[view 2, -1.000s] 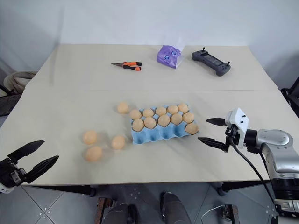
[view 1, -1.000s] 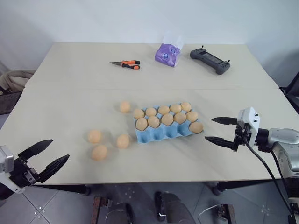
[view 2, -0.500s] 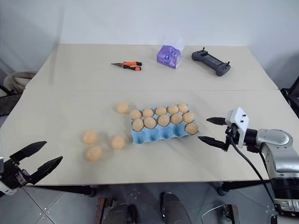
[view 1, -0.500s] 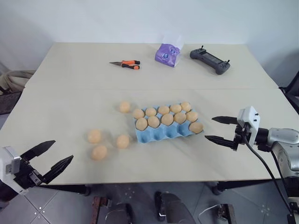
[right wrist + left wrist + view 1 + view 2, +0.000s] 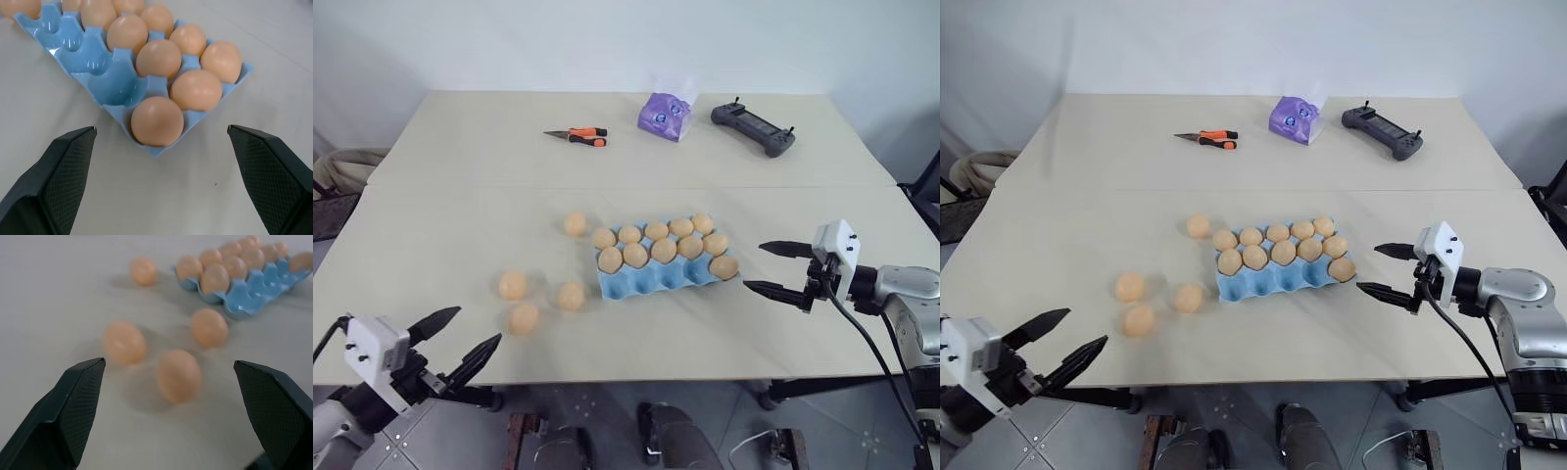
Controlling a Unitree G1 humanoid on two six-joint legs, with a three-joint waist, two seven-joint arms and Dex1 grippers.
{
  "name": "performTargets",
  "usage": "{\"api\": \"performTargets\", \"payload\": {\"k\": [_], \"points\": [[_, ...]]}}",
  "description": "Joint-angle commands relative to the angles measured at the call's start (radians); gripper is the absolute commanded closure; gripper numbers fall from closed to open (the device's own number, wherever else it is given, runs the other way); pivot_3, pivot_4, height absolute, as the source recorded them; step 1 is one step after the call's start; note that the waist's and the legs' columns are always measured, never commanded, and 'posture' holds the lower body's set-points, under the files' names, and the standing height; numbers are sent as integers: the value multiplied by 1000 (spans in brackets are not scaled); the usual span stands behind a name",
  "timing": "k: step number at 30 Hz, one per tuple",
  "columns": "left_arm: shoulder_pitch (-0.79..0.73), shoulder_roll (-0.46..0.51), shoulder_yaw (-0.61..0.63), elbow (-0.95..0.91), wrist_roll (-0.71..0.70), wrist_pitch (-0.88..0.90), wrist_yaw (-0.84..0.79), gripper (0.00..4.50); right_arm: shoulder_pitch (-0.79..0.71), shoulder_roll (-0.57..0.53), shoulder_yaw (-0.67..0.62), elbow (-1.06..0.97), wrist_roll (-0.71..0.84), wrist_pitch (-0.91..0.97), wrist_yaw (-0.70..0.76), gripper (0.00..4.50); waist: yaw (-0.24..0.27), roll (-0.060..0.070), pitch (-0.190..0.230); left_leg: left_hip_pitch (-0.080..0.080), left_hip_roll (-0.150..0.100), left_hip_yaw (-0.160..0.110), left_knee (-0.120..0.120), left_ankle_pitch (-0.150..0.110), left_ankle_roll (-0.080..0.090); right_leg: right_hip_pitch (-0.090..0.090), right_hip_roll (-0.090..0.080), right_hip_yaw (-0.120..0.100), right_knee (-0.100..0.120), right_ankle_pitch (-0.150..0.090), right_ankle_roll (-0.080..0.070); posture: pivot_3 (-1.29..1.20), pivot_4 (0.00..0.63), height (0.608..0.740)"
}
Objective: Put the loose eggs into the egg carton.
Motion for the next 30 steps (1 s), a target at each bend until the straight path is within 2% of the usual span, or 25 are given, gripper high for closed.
{"api": "performTargets", "payload": {"k": [1, 8, 22, 25, 30], "points": [[-19, 15, -73, -13, 63, 15, 32, 17, -10, 0, -9, -5, 5, -9, 1, 0, 0, 0, 0, 0, 0, 0, 0, 0, 0, 0, 0, 0, 0, 0, 0, 0, 150, 740], [-137, 7, -215, 64, 138, 2, 56, 17, -5, 9, -5, -9, 1, -11, -10, 0, 2, 0, 0, 0, -1, 0, 0, 1, 2, 1, -1, 1, -1, 0, 0, 0, 150, 740], [-253, -8, -315, 188, 187, -17, 47, 17, 25, 0, -18, -37, 7, -1, -26, 0, 3, 0, 0, 0, 0, 0, -1, 4, 5, 1, -1, 0, 0, 6, 10, 0, 150, 740], [-263, -12, -324, 206, 193, -25, 49, 623, 31, -2, -21, -44, 9, 2, -30, 0, 3, 0, 0, 0, 0, 0, 0, 4, 5, 1, -1, 0, 0, 6, 10, 0, 150, 740], [-269, -11, -334, 217, 195, -41, 36, 2254, 39, -4, -25, -54, 12, 6, -37, 0, 3, 0, 0, 0, 0, 0, -1, 4, 5, 0, -1, 0, 0, 6, 10, 0, 150, 740]]}}
